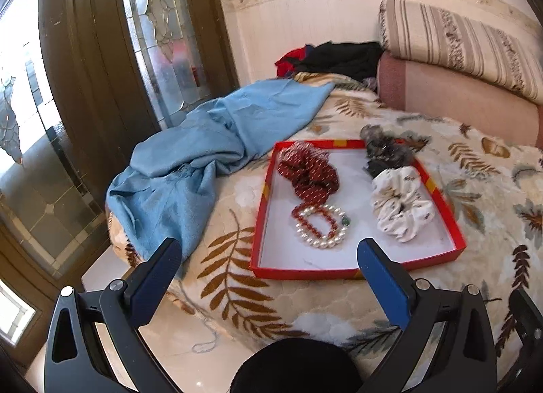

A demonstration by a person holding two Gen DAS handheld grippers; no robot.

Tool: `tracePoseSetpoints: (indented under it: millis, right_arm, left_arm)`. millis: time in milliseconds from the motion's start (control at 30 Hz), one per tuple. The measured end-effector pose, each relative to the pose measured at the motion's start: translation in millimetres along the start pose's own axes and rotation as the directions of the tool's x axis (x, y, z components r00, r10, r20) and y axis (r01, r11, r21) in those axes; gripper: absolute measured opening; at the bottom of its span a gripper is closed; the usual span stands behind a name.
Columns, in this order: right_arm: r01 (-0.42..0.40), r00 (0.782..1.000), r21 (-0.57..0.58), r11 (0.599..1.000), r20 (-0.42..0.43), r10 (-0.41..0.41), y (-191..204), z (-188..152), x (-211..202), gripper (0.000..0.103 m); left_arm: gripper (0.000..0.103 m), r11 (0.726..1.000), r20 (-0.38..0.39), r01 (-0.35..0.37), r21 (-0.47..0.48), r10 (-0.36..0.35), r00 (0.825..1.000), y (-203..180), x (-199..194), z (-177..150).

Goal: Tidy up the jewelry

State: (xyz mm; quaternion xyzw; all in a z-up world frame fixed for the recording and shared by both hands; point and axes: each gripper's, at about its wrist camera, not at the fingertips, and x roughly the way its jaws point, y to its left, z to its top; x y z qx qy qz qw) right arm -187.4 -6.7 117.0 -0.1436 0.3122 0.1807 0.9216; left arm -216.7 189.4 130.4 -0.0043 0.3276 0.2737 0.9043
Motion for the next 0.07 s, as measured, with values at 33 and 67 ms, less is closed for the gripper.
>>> tracePoseSetpoints:
  millis: [33, 67]
  right_arm:
    - [0.000, 1.000, 0.006, 1.000, -0.002, 0.000, -1.6, 0.0, 0.5, 0.095]
    - [0.000, 1.000, 0.013, 1.000, -0.005, 0.000, -3.6, 0.1, 1.0, 0.095]
  left_arm:
    - [0.103, 1.000, 0.004, 0.001, 0.008, -0.001, 1.000, -1.6, -1.5, 0.7]
    - [0.103, 1.000, 0.008, 0.005, 0.015, -0.005, 1.000, -3.8, -2.7, 1.4]
